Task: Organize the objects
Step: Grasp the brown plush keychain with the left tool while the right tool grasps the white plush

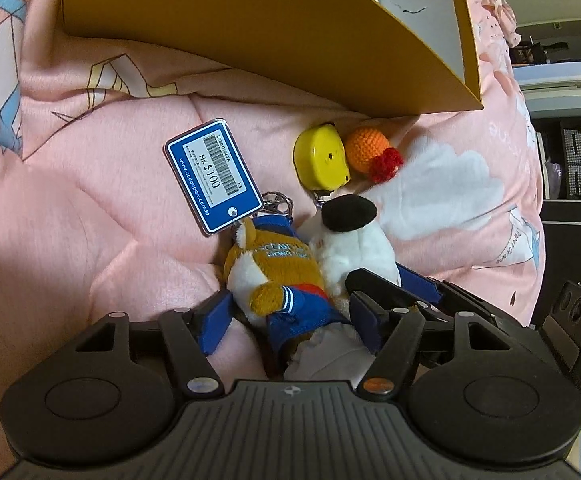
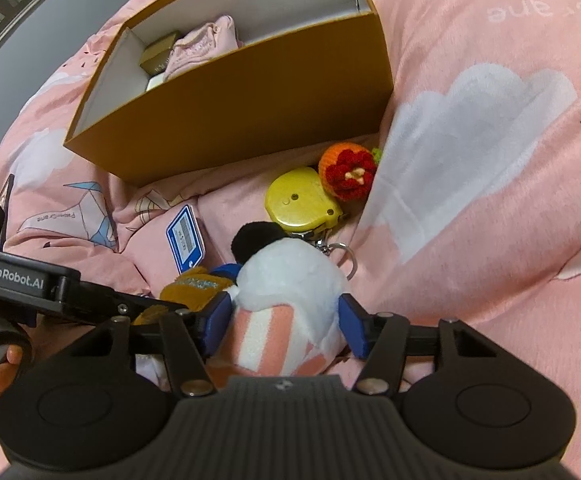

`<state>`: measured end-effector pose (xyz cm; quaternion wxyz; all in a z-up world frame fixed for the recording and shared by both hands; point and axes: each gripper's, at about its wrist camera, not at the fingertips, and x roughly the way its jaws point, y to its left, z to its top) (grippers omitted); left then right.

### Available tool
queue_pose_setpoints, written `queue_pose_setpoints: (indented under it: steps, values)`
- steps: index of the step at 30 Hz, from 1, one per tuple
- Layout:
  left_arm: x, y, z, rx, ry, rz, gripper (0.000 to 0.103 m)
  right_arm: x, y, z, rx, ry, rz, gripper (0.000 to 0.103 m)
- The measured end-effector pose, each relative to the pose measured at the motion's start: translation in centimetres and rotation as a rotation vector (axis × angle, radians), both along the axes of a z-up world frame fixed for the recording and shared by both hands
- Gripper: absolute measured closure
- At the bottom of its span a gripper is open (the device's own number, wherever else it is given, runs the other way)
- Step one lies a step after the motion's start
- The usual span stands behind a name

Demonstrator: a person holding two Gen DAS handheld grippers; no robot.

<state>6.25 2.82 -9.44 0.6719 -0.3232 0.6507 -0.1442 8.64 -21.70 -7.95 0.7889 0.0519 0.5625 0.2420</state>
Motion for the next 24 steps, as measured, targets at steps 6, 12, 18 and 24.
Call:
queue_pose_setpoints:
  steps: [6,12,18,24]
  values:
    - [-0.1,-0.3,0.8,0.02,-0.052,0.007,0.033,-0.5,0.7,0.8,-0.013,-0.071,0.022,0.045]
    - [-0.2,0.3,1.8,0.022,-0.107,0.041,0.042,-0.5,1.4,2.2,-0.02,-0.149,0.036,0.046]
    - [-0.3,1.0,3.0,0.025,-0.173,0.085,0.046,-0.1,1.5,3.2,0.013,-0.173,0.013,0.046]
    - [0.1,1.3,5.4,0.15,-0.33,0.067,0.052,0.6,2.4,4.2,0.045,-0.227,0.01,0.046]
